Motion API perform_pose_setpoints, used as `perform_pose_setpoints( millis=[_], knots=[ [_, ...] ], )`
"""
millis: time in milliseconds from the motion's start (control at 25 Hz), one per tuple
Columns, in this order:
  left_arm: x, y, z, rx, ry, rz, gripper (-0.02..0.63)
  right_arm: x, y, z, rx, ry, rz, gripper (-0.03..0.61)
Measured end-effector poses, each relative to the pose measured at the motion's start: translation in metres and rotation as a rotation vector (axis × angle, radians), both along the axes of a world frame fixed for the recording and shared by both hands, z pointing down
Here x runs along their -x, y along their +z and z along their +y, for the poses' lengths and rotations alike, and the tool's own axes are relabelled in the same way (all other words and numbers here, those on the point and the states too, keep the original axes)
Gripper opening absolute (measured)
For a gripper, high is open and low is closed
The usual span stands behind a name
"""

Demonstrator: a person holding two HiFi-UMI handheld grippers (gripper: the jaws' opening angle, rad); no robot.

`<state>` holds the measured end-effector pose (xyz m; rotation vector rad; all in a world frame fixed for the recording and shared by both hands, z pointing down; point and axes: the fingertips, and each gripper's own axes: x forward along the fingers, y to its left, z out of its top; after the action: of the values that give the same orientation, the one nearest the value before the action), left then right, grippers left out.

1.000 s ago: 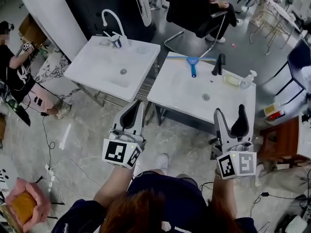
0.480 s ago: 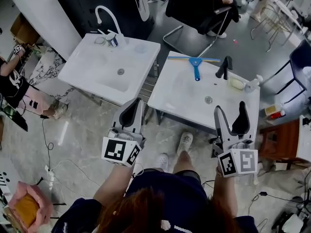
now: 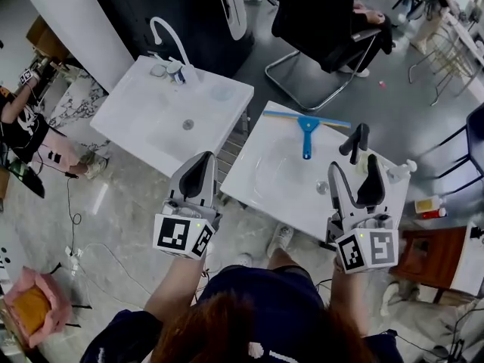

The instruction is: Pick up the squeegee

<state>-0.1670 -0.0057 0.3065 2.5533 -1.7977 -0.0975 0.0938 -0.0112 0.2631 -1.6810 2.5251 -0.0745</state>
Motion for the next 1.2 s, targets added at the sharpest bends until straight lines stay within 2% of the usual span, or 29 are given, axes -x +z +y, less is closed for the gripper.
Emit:
perform_pose_setpoints(
  millis=[240, 440, 680, 1000, 1200],
  knots=[
    [-0.033, -0.001, -0.059, -0.012, -0.067, 0.003, 0.020, -0.031, 0.012, -0.074, 0.030, -0.088, 0.025, 0.371],
    [-0.059, 0.008, -0.090, 0.001, -0.092, 0.003, 0.020, -0.042, 0.037, -0.111, 0.068, -0.130, 0.042, 0.370],
    [-0.081, 0.018, -0.123, 0.028, -0.051, -0.003, 0.020, -0.041, 0.065, -0.139, 0.135, -0.132, 0.039, 0.370],
    [-0.094, 0.034, -0.173, 0.063, 0.079, -0.038, 0.020, -0.036, 0.091, -0.185, 0.231, -0.040, 0.042, 0.364],
    [-0.088, 0.050, -0.201, 0.090, 0.110, -0.026, 0.020, -0.022, 0.129, -0.214, 0.311, 0.000, 0.041, 0.364]
  ],
)
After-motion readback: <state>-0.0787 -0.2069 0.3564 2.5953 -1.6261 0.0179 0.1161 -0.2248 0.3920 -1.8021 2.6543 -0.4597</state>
